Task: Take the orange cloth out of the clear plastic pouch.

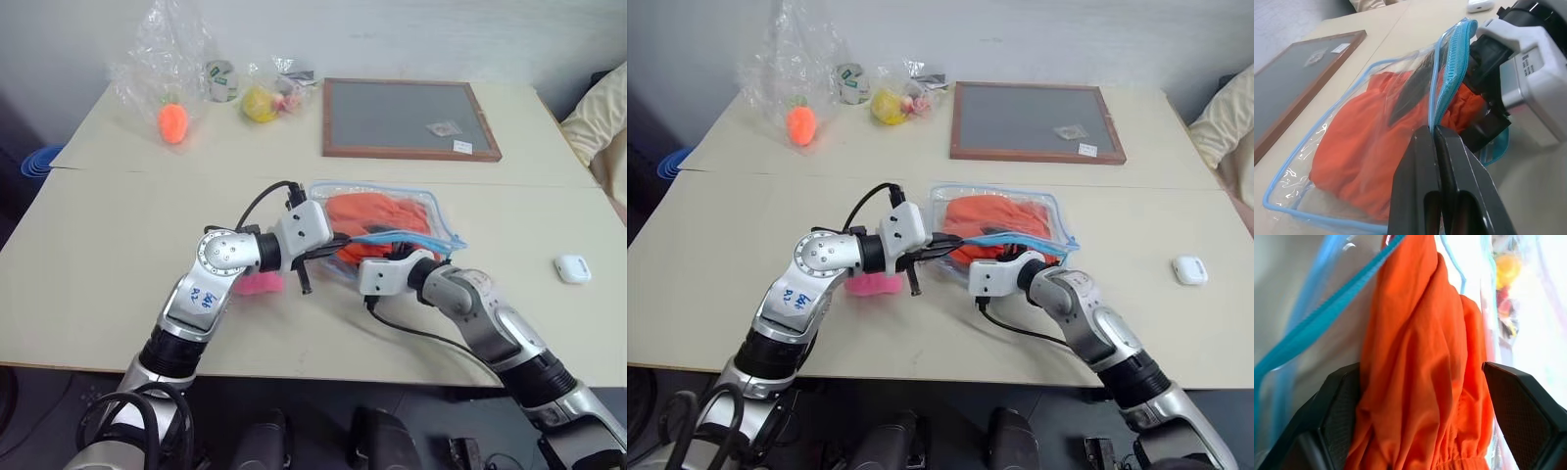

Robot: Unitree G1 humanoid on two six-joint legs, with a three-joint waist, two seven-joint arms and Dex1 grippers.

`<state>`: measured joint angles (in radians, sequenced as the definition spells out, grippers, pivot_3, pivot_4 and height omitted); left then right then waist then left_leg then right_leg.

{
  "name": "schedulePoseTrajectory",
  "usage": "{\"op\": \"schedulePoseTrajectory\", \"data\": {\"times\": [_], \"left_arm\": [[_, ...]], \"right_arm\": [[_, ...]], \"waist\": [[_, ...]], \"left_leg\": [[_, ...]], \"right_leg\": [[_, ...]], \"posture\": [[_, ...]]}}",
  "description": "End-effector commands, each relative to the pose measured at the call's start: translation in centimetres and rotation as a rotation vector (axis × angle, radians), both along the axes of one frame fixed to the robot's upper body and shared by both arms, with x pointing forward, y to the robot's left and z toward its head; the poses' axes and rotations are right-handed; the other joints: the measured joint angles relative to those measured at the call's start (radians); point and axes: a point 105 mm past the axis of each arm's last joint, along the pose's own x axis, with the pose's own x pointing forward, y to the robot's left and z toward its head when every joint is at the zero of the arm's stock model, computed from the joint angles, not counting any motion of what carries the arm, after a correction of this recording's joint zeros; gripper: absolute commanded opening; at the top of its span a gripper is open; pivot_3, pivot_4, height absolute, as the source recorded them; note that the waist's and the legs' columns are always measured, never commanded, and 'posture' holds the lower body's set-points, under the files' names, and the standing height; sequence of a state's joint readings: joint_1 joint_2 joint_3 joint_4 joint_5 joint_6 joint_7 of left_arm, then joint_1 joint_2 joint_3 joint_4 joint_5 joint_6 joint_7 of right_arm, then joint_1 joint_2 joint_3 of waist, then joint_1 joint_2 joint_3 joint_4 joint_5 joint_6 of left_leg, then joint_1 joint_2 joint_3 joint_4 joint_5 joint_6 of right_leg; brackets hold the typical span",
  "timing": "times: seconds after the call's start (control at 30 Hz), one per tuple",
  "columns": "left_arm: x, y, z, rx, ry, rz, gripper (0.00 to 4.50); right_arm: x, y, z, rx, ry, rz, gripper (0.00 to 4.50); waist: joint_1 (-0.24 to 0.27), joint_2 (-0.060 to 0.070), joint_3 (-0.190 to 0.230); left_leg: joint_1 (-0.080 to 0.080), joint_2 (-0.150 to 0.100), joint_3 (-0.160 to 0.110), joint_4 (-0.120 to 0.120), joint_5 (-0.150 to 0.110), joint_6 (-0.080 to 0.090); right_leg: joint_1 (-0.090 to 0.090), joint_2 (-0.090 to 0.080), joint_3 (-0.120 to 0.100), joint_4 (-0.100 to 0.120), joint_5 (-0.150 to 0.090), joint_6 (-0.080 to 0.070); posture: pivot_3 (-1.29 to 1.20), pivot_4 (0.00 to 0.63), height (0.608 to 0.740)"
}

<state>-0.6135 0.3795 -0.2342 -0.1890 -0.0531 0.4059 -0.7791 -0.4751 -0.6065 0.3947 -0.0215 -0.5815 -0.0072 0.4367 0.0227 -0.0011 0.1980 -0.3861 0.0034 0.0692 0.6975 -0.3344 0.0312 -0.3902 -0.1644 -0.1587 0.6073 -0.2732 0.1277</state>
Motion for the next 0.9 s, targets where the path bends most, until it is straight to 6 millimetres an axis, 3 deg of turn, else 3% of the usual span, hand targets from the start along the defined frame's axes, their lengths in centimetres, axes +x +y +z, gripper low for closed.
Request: {"op": "schedulePoseTrajectory", "data": {"times": [0.03,0.13,0.3,0.43,0.67,0.77,0.9], "left_arm": [[-0.5,-0.2,2.0,-0.039,-0.068,-0.016,0.0],[-0.5,-0.1,2.1,-0.045,-0.066,-0.008,0.0],[-0.7,-0.1,2.1,-0.058,-0.047,-0.002,0.0],[-1.0,-0.4,3.2,-0.138,-0.006,-0.001,0.0],[0.3,-1.1,5.1,-0.332,0.121,0.072,0.0],[0.8,-1.4,4.7,-0.316,0.13,0.099,0.0],[1.3,-1.8,3.9,-0.276,0.127,0.11,0.0]], "right_arm": [[1.0,-2.5,-4.4,-0.06,0.118,-0.129,3.82],[0.9,-1.9,-5.0,0.003,0.167,-0.123,3.09],[0.5,-1.4,-5.6,0.021,0.211,-0.096,1.4],[0.0,-1.2,-5.5,0.041,0.236,-0.079,0.05],[-0.4,-0.5,-4.2,0.01,0.208,-0.017,0.02],[-0.8,0.2,-2.3,-0.015,0.155,0.042,0.02],[-3.1,1.7,1.2,-0.012,0.145,0.203,0.02]], "waist": [[0.0,-0.001,-0.001],[0.0,-0.002,-0.002],[-0.001,-0.002,-0.002],[0.0,-0.002,-0.002],[0.001,-0.002,-0.002],[-0.001,-0.002,-0.002],[0.0,-0.001,-0.001]], "left_leg": [[0.0,0.0,0.0,0.0,0.0,0.0],[0.001,0.0,-0.001,0.0,0.0,0.0],[0.001,0.0,-0.001,0.0,0.0,0.0],[0.001,0.0,-0.001,0.0,0.0,0.0],[0.0,0.0,-0.002,0.0,0.0,0.0],[0.0,0.0,-0.001,0.0,0.0,0.0],[-0.002,0.0,-0.001,-0.001,0.0,0.0]], "right_leg": [[0.0,0.0,0.0,0.0,0.0,0.0],[0.001,0.0,0.0,0.0,0.0,0.0],[0.001,0.0,0.0,0.0,0.0,0.0],[0.001,0.0,0.0,0.0,0.0,0.0],[0.001,0.0,-0.001,-0.001,0.0,0.0],[0.0,0.0,0.0,-0.001,0.0,0.0],[-0.001,0.0,0.0,-0.001,0.0,0.0]], "posture": [[0.0,0.15,0.74],[0.0,0.15,0.74],[0.0,0.15,0.74],[0.0,0.15,0.74],[0.0,0.15,0.74],[0.0,0.15,0.74],[0.0,0.15,0.74]]}}
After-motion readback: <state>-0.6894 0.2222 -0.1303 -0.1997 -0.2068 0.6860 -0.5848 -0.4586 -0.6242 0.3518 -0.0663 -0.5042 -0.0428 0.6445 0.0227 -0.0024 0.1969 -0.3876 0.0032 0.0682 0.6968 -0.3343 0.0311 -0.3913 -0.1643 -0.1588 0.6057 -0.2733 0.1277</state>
